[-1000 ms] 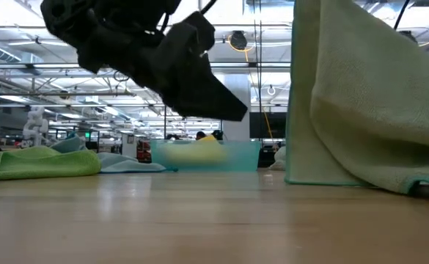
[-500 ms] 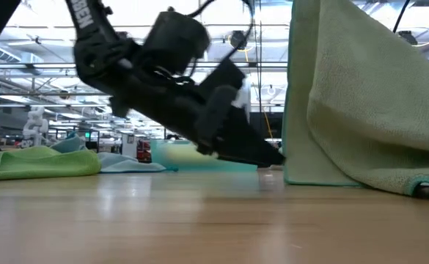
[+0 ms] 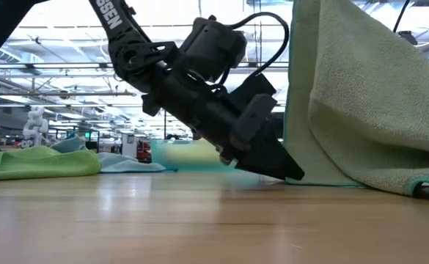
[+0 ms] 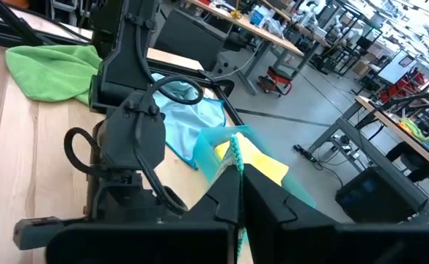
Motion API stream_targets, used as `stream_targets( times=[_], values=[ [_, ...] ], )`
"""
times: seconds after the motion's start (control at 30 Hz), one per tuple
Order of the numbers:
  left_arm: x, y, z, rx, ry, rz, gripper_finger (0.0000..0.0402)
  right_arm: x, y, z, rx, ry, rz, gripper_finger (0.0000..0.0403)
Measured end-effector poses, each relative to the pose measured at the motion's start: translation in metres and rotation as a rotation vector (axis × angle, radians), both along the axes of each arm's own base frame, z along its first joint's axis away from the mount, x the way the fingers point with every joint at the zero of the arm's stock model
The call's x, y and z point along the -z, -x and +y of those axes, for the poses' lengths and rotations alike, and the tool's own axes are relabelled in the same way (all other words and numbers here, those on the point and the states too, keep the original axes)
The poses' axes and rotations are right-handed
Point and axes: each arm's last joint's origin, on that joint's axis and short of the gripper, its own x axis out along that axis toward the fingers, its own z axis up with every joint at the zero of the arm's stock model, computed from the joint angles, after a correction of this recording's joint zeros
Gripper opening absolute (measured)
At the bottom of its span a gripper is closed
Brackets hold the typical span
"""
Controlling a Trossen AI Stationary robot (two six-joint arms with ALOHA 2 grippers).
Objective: Fold microfiber towels
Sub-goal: Fold the light green microfiber cloth
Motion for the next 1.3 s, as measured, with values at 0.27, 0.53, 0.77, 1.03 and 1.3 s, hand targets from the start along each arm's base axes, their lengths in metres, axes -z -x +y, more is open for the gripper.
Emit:
stream_targets(
  times=[0.27, 0.53, 0.77, 1.03, 1.3],
  values=[
    [-0.029, 0.016, 0.005, 0.005, -0.070, 0.134, 0.0014, 0.000, 0.000, 0.000, 0.001, 0.004, 0.002, 0.0004],
    [-0.137, 0.063, -0.007, -0.009, -0.295, 0.113, 0.0007, -0.003, -0.006, -0.006, 0.049, 0.013, -0.035, 0.0004],
    [-0.222, 0.117, -0.039, 0.075, -0.262, -0.115, 0.0005, -0.011, -0.007, 0.008, 0.002, -0.061, -0.127, 0.0004],
    [-0.276, 0.174, -0.067, 0.117, -0.241, -0.257, 0.0003, -0.032, 0.004, 0.039, -0.067, 0.011, -0.225, 0.0004],
    [-0.291, 0.208, -0.079, 0.294, -0.222, -0.278, 0.0003, -0.034, 0.015, 0.053, -0.167, -0.061, -0.252, 0.0004]
  ],
)
